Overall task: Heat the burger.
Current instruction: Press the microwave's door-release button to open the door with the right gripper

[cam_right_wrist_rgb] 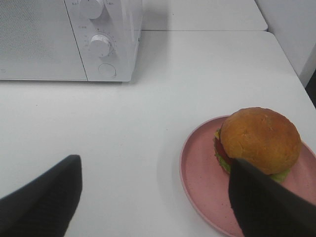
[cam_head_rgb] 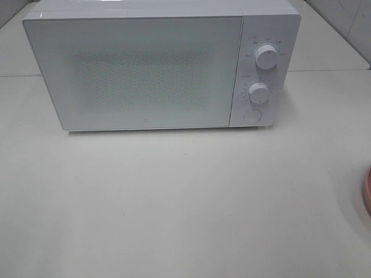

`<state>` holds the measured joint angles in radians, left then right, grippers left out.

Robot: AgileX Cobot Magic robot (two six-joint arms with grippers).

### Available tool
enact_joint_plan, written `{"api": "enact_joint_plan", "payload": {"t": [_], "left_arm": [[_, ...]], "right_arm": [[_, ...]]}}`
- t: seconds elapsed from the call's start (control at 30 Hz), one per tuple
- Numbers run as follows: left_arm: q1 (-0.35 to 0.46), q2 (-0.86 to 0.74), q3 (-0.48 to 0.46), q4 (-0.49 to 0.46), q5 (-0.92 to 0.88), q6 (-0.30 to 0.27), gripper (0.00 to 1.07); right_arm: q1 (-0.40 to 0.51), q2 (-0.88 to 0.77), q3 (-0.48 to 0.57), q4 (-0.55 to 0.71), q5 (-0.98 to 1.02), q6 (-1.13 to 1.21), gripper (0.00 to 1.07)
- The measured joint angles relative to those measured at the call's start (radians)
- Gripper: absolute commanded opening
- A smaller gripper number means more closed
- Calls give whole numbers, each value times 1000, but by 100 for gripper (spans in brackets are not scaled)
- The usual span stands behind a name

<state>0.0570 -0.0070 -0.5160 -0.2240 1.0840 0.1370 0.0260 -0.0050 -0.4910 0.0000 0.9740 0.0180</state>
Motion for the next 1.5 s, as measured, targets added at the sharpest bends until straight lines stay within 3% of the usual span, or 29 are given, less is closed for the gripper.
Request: {"api": "enact_joint_plan", "payload": {"t": [0.7,1.5], "left_arm": [[0,0,0,0,0,0,98],[0,0,0,0,0,0,98]], "right_arm": [[0,10,-32,0,-66,0,74],[0,392,-41,-57,-474,0,74]]}}
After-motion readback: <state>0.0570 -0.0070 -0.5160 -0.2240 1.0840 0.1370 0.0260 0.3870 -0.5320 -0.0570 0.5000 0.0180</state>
